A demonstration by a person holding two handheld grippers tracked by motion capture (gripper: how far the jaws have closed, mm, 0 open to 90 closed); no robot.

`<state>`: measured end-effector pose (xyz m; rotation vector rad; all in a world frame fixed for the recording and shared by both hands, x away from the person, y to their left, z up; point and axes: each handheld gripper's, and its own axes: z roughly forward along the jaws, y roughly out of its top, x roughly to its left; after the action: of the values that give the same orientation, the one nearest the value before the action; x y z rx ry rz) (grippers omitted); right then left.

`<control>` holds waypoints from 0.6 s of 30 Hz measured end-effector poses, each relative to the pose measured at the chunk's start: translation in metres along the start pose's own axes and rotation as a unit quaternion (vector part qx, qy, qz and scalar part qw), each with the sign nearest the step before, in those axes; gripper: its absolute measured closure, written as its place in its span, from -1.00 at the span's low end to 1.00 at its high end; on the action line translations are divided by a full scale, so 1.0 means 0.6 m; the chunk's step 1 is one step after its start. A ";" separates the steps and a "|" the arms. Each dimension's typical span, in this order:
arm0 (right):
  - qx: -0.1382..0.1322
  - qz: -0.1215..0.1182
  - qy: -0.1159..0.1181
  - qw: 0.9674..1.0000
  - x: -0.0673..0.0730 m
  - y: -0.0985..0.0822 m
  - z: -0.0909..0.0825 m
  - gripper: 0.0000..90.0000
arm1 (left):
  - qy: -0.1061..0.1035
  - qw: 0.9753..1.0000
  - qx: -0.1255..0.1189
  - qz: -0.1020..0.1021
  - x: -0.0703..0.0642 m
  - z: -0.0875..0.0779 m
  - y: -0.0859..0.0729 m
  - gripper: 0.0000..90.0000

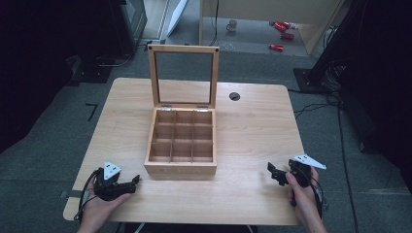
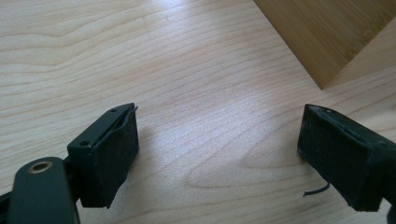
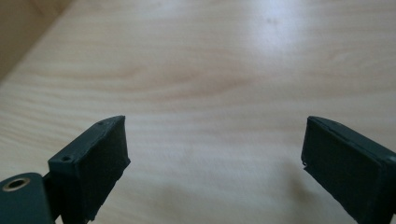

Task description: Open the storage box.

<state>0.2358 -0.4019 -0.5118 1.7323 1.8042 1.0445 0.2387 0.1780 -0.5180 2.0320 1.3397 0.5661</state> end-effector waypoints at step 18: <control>0.034 -0.057 -0.060 0.996 0.002 -0.057 -0.031 -0.85 | 0.006 1.000 0.000 -0.005 -0.002 0.000 0.000 -0.71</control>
<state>0.1991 -0.4027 -0.5259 1.6708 1.8583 0.8231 0.2380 0.1768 -0.5181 2.0235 1.3556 0.5744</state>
